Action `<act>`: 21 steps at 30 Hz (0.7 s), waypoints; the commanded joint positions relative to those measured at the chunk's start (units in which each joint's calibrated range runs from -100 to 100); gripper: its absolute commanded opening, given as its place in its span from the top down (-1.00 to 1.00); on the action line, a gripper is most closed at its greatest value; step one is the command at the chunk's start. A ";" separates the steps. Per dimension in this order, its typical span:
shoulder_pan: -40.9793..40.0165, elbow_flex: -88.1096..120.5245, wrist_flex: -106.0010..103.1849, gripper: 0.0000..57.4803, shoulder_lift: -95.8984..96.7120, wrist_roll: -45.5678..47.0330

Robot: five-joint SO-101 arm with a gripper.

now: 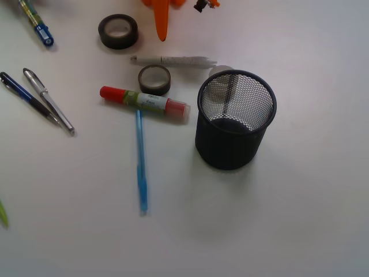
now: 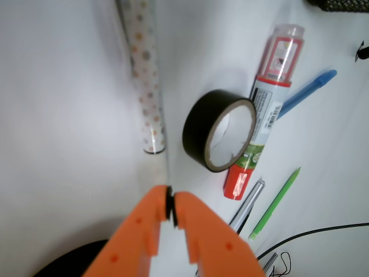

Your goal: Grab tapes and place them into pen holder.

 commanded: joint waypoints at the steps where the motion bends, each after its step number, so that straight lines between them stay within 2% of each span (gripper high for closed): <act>1: 0.11 -0.87 -2.27 -0.46 -0.11 2.15; 16: 0.48 -1.68 -2.09 -0.46 -0.11 1.95; 21: 6.84 -16.81 6.13 -0.46 0.40 0.68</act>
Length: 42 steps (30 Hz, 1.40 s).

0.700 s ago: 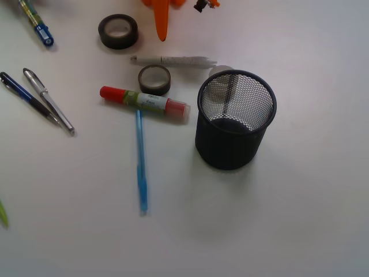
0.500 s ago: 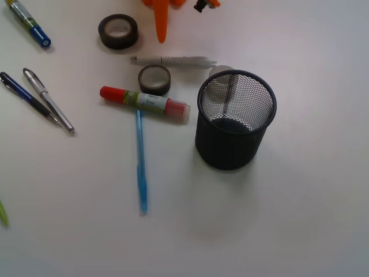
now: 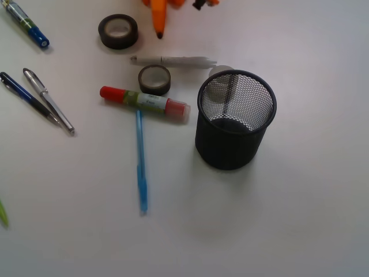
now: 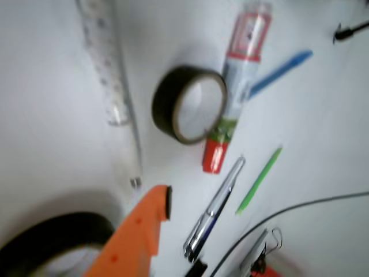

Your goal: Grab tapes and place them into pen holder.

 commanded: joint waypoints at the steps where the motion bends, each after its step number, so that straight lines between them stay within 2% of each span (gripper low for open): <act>1: 4.27 -14.69 6.50 -0.46 0.99 -0.59; 7: 11.22 -31.62 6.24 -0.46 20.71 -4.15; 12: 17.80 -45.57 12.54 -0.46 46.63 -12.55; 16: 22.21 -48.56 21.64 -0.46 63.97 -21.39; 21: 23.11 -48.38 19.54 -0.45 77.91 -24.57; 27: 24.90 -43.94 8.34 -0.32 85.05 -24.42; 33: 29.16 -35.79 -2.16 -0.32 85.14 -22.61; 42: 27.97 -31.81 -11.87 -0.30 86.67 -21.64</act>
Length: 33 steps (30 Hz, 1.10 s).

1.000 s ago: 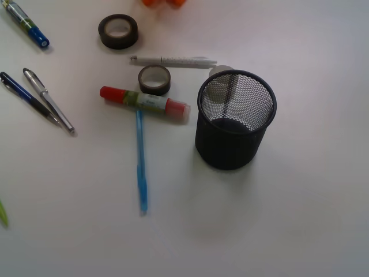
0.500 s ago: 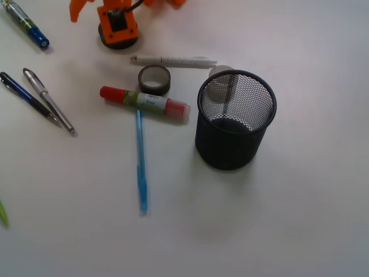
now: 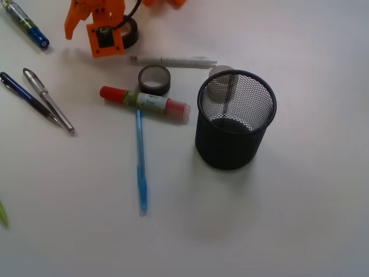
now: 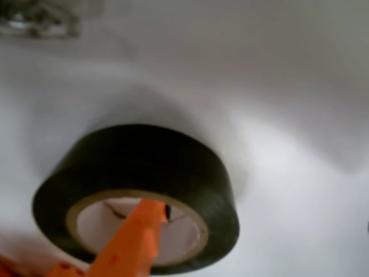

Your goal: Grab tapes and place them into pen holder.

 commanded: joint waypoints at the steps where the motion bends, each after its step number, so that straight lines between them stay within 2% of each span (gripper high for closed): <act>1: -0.45 1.44 -3.15 -0.30 0.34 0.10; 3: -0.30 1.53 -3.15 -0.29 0.85 0.10; 5: -0.15 1.62 -3.15 -0.06 0.85 0.20; 7: -0.37 1.71 -3.15 0.32 0.94 0.24; 10: -0.45 1.71 -3.15 0.99 0.94 1.07; 17: 1.05 -1.91 -1.58 0.99 0.09 4.84; 21: 1.57 -14.14 6.82 0.99 0.09 7.81; 23: 0.08 -26.73 15.48 0.99 0.00 9.43; 27: -5.90 -43.67 24.58 0.99 0.00 9.91; 33: -22.20 -64.23 26.95 0.99 0.00 8.69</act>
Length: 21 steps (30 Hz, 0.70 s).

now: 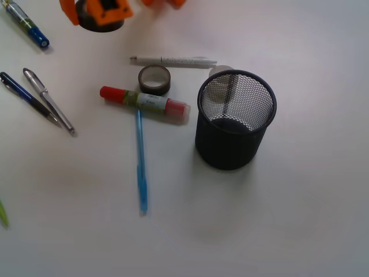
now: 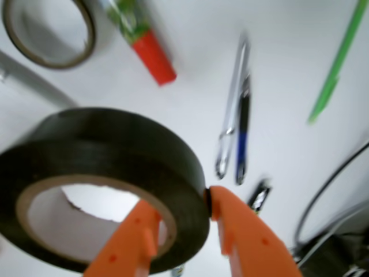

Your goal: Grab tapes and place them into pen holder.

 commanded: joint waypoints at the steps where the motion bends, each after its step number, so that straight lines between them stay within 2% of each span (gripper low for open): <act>1: -12.24 -16.27 0.42 0.99 -1.22 -1.07; 6: -24.50 -20.26 -7.10 0.99 -0.37 -2.30; 10: -30.64 -19.17 -15.59 0.99 1.33 -2.25; 15: -32.88 -19.80 -21.10 0.99 7.62 -1.95; 21: -33.25 -30.04 -20.31 0.99 19.01 -1.07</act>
